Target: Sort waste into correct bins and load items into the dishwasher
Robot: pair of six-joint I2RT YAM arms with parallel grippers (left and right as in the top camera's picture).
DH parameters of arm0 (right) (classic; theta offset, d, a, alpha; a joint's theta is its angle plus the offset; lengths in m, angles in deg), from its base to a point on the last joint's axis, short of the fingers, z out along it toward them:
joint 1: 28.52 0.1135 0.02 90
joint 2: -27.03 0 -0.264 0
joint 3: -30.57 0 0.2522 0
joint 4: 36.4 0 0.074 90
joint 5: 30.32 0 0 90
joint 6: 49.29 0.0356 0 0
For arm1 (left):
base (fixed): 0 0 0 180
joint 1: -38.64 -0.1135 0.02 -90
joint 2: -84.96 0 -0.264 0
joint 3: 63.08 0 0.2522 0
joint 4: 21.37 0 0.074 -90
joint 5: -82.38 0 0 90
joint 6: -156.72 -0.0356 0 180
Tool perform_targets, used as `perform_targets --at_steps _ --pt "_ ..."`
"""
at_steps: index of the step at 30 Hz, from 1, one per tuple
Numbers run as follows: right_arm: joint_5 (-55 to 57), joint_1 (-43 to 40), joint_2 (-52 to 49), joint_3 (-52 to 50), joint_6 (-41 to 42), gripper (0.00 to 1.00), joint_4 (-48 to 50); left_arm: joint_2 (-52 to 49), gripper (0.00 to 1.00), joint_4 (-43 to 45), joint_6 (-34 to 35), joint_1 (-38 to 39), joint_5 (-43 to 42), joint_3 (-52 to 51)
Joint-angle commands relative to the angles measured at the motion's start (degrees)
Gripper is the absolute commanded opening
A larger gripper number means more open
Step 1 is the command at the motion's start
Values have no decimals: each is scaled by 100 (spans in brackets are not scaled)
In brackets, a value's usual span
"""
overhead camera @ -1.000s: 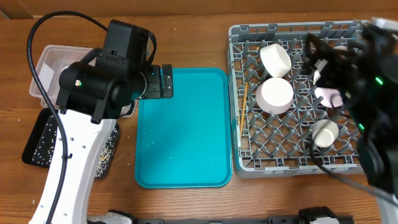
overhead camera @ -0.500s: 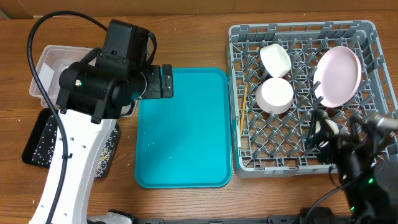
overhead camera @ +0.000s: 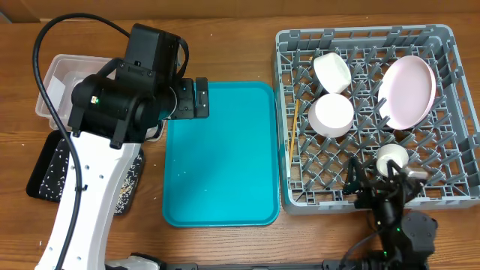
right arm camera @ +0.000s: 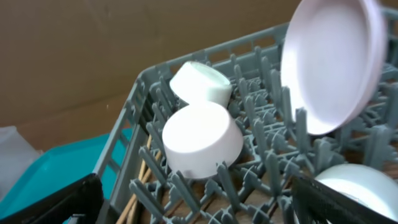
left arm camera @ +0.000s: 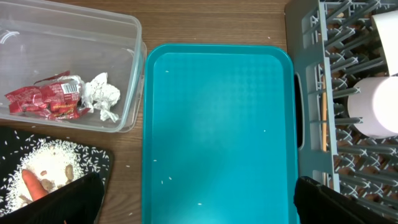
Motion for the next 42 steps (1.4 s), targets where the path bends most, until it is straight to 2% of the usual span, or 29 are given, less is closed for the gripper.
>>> perform_targets --at_steps 1,6,42 --pt "-326 -15 92 -435 28 100 588 -22 100 20 39 37 -33 76" --pt "-393 -15 92 -728 24 100 1272 -22 100 20 39 37 -33 76" --pt "-396 -15 90 -739 24 100 1207 -20 100 17 37 37 -31 70"
